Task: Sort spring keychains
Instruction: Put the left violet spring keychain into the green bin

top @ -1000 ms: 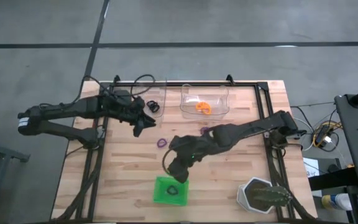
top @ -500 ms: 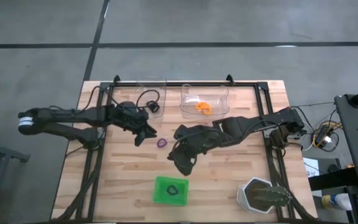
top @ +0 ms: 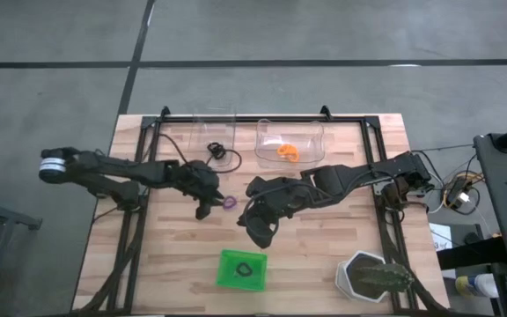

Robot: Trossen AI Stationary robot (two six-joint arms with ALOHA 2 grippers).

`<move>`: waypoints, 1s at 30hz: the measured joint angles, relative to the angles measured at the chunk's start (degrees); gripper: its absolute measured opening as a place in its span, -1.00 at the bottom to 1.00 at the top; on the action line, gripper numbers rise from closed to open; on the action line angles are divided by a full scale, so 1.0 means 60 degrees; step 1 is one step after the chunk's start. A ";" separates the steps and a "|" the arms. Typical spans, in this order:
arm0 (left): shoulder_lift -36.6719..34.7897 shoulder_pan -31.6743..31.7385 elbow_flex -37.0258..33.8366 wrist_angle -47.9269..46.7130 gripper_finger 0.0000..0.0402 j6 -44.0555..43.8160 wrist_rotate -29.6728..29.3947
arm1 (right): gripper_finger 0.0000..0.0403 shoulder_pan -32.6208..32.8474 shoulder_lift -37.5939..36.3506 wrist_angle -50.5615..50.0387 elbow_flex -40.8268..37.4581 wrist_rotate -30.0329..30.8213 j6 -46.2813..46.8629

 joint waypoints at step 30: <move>0.3762 -0.0041 0.0763 0.0805 -0.45 0.0181 -0.0401 | -0.70 0.0007 0.0015 0.0011 -0.0007 0.0495 -0.0007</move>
